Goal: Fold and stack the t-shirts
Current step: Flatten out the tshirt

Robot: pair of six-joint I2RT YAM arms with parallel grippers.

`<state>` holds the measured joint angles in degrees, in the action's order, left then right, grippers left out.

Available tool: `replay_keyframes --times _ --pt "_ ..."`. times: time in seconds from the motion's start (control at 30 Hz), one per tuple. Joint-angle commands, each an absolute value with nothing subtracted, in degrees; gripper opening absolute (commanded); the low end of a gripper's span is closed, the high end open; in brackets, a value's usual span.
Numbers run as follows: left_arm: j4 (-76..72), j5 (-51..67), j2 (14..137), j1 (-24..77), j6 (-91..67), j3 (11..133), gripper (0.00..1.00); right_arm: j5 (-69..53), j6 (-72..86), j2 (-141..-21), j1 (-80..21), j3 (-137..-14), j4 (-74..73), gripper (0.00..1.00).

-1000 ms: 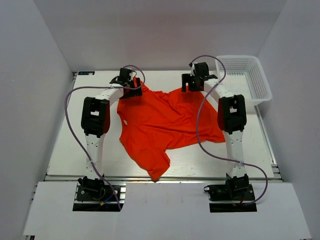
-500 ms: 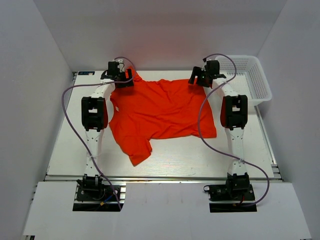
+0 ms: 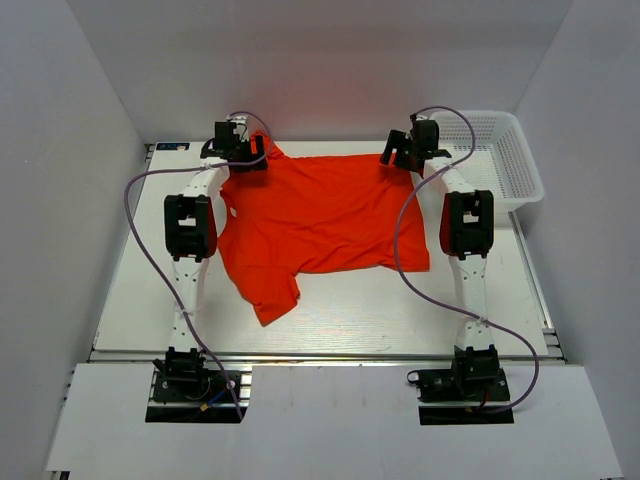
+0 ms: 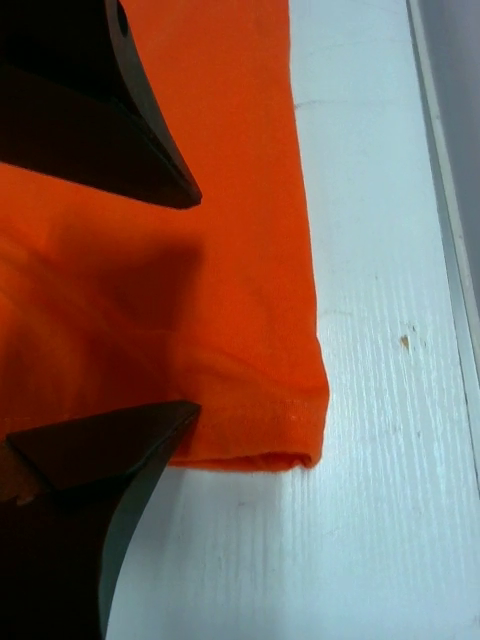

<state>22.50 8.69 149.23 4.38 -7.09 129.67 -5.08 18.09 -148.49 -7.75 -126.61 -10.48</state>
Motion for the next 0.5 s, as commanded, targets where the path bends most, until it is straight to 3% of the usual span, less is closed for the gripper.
replay_keyframes --times 0.0,0.3,0.47 --pt "24.7 13.4 148.9 3.9 -7.9 132.2 1.00 -9.3 12.6 -142.8 -8.9 -125.6 -8.5 0.87" --pt "30.6 14.5 129.3 4.6 -9.1 125.0 1.00 -6.1 6.2 -116.2 -15.6 -106.8 -11.6 0.90" --pt "34.6 12.3 114.1 7.3 -15.4 101.6 1.00 -0.3 17.3 -100.5 -15.9 -79.0 -11.9 0.90"
